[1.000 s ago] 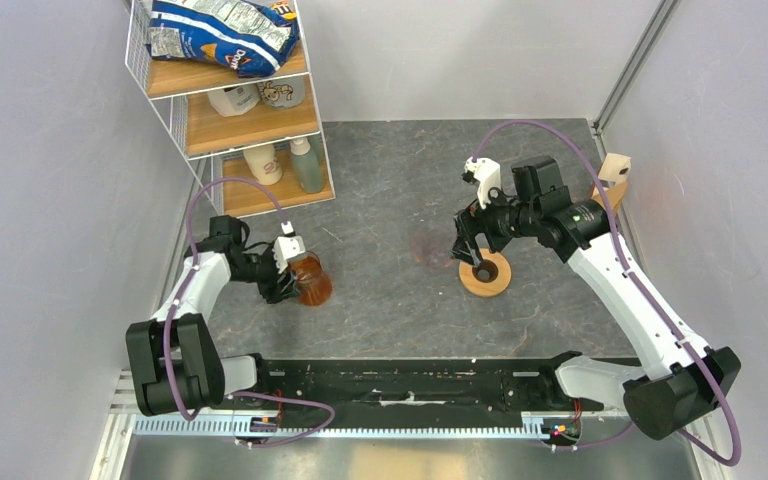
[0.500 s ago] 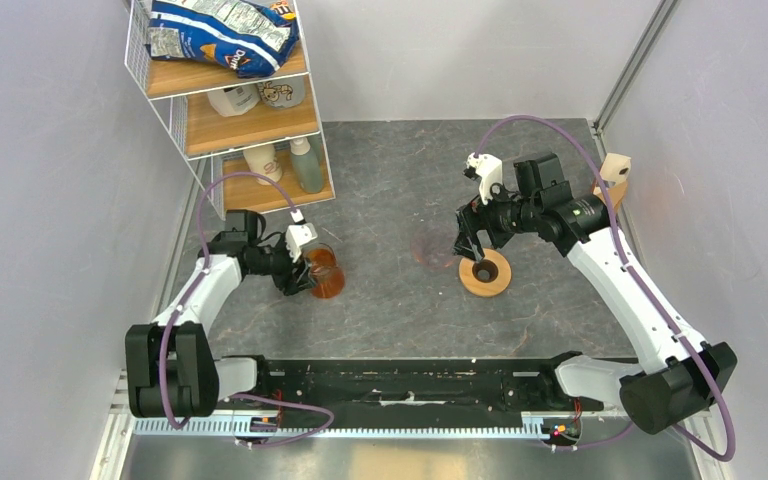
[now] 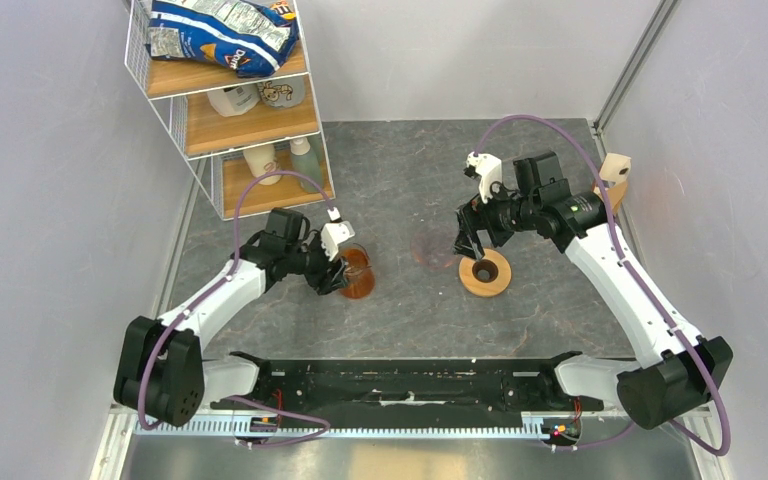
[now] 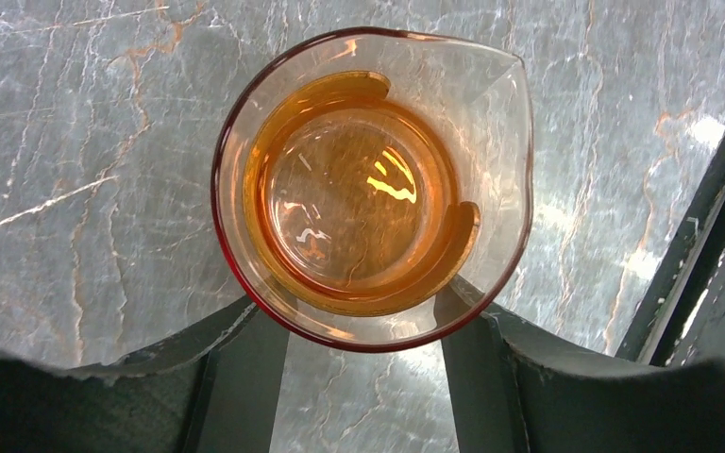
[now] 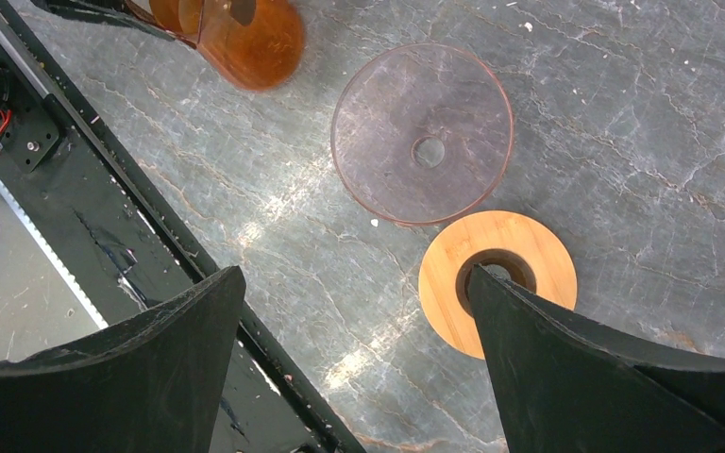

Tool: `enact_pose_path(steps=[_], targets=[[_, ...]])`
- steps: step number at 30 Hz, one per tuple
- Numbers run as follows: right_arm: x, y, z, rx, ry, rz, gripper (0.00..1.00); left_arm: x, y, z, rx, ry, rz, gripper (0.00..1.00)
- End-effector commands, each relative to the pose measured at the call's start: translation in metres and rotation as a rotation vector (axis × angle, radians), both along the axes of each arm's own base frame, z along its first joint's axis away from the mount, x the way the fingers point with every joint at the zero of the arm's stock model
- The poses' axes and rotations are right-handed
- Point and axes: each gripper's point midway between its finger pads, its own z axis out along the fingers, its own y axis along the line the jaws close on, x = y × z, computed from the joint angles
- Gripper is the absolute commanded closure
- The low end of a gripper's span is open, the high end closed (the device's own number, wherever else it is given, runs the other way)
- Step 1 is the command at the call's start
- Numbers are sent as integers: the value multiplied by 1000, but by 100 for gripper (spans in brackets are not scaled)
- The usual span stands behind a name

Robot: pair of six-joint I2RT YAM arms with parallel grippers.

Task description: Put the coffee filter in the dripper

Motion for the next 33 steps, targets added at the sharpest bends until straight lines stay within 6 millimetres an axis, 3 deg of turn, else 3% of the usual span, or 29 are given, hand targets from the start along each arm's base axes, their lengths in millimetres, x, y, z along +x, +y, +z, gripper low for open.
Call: enact_pose_path(steps=[1, 13, 19, 25, 29, 33], targets=[[5, -1, 10, 12, -28, 10, 3, 11, -18, 5, -42, 22, 102, 37], [10, -8, 6, 32, 20, -14, 3, 2, -60, 0, -65, 64, 131, 36], [17, -16, 3, 56, 60, -51, 3, -8, -54, -1, -12, 89, 106, 29], [39, -39, -14, 67, 150, -213, 3, -32, -40, 40, -74, 153, 67, 18], [57, -43, -35, 60, 247, -296, 3, -29, -33, 75, -158, 184, 108, 17], [74, -39, -59, 55, 344, -319, 3, -10, -17, 103, -201, 127, 310, 15]])
